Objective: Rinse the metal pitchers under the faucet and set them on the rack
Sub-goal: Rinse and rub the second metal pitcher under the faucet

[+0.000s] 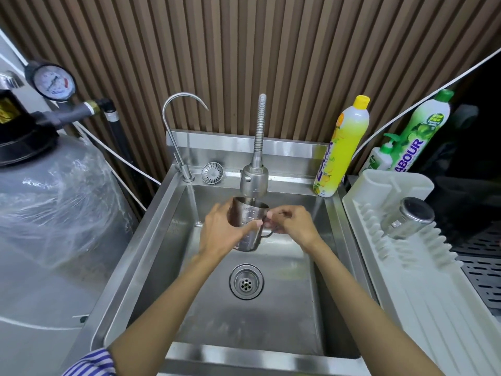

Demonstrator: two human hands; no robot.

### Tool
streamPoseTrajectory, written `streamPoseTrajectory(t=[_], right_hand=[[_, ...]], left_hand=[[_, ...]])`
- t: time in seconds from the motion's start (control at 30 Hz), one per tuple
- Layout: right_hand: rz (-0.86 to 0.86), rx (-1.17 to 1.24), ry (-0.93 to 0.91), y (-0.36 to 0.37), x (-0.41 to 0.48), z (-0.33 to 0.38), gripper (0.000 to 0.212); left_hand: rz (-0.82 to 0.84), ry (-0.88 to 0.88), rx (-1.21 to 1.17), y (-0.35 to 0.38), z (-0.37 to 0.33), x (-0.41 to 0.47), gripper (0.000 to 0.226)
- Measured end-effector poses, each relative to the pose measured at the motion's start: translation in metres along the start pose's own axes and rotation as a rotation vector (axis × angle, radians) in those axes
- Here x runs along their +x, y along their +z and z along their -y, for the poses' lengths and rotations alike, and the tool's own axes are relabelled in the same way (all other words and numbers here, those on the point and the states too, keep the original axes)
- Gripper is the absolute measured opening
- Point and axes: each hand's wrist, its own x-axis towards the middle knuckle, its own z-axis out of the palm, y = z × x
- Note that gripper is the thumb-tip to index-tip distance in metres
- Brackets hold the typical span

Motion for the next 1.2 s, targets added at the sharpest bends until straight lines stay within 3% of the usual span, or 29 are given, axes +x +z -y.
streamPoseTrajectory(t=[0.27,0.4,0.6,0.77,0.97,1.1,1.2], right_hand=[[-0.065,-0.378,-0.157,-0.031,-0.007,0.030,0.009],[-0.115,-0.482,-0.251,-0.032,-0.014,0.031,0.005],[-0.082,-0.155,-0.122,-0.022,-0.010,0.013,0.012],[-0.032,0.099,-0.051,0.001,-0.005,0.001,0.018],[0.130,0.578,0.084,0.014,-0.005,-0.007,0.024],[0.098,0.570,0.093,0.015,-0.006,-0.008,0.020],[0.038,0.417,0.095,0.008,-0.005,-0.007,0.019]], left_hand=[[0.089,-0.217,-0.542,0.040,-0.007,-0.004,0.064],[0.122,-0.201,-0.715,0.047,-0.014,0.008,0.074],[-0.026,-0.061,-0.584,0.033,-0.014,0.010,0.081],[-0.174,0.077,-0.332,0.016,-0.014,0.007,0.082],[-0.197,0.170,-0.047,-0.003,-0.013,0.002,0.083],[-0.169,0.061,-0.013,-0.006,-0.014,-0.003,0.084],[-0.122,-0.055,-0.035,-0.001,-0.014,-0.007,0.078]])
